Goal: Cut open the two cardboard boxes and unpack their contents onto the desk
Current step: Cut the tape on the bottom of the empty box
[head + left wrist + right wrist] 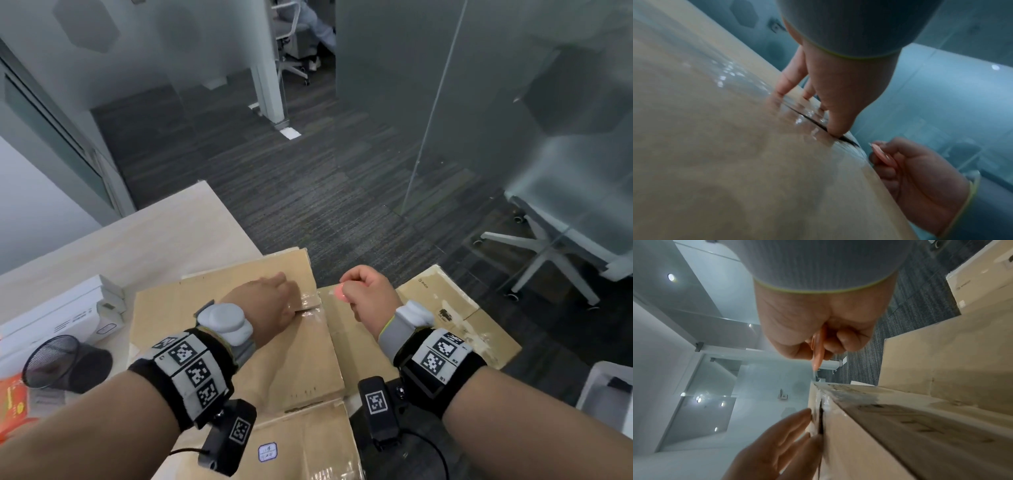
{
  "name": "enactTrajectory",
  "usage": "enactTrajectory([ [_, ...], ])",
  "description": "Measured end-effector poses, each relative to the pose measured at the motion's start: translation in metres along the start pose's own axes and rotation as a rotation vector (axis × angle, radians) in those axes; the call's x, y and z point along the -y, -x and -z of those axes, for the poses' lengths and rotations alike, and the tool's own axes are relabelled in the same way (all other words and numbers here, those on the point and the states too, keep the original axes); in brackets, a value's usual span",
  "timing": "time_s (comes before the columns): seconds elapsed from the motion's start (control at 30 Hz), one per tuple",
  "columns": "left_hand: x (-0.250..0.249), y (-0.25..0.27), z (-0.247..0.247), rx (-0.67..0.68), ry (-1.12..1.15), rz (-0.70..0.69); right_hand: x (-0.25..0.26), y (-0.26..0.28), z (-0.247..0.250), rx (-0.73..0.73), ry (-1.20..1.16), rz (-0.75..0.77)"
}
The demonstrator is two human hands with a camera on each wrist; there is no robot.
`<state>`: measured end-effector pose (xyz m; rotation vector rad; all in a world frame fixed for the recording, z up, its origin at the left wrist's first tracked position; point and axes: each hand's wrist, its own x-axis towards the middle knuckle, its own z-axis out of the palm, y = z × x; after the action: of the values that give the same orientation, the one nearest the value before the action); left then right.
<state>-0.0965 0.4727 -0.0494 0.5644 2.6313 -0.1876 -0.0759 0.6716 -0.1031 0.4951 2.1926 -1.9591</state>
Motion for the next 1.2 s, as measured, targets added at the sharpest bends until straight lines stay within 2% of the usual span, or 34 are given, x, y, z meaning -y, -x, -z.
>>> enactTrajectory([
  [0.07, 0.007, 0.010, 0.001, -0.085, 0.114, 0.014, 0.005, 0.004, 0.003, 0.006, -0.097, 0.009],
  [0.13, 0.018, 0.022, -0.005, -0.174, 0.266, 0.092, 0.012, 0.009, -0.004, 0.061, -0.135, 0.023],
  [0.27, 0.038, 0.040, -0.025, -0.350, 0.866, 0.213, 0.027, 0.019, -0.037, 0.203, -0.230, -0.022],
  [0.47, 0.043, 0.065, -0.039, -0.334, 1.513, 0.130, 0.049, 0.039, -0.098, 0.406, -0.379, -0.198],
  [0.57, 0.053, 0.085, -0.042, -0.303, 1.731, 0.146, 0.055, 0.050, -0.127, 0.465, -0.344, -0.221],
  [0.73, 0.086, 0.109, -0.062, -0.278, 2.015, 0.119, 0.061, 0.069, -0.170, 0.468, -0.062, -0.117],
  [0.83, 0.122, 0.125, -0.081, -0.359, 2.097, 0.257, 0.062, 0.078, -0.204, 0.412, 0.287, 0.011],
  [0.93, 0.146, 0.128, -0.093, -0.437, 2.124, 0.424, 0.057, 0.073, -0.200, 0.339, 0.620, 0.265],
  [1.03, 0.180, 0.139, -0.114, -0.487, 2.047, 0.522, 0.051, 0.072, -0.205, 0.370, 0.962, 0.432],
  [1.13, 0.203, 0.143, -0.136, -0.491, 2.012, 0.561, 0.048, 0.075, -0.214, 0.457, 1.251, 0.415],
  [1.2, 0.213, 0.144, -0.145, -0.478, 2.002, 0.550, 0.051, 0.080, -0.225, 0.453, 1.356, 0.374],
])
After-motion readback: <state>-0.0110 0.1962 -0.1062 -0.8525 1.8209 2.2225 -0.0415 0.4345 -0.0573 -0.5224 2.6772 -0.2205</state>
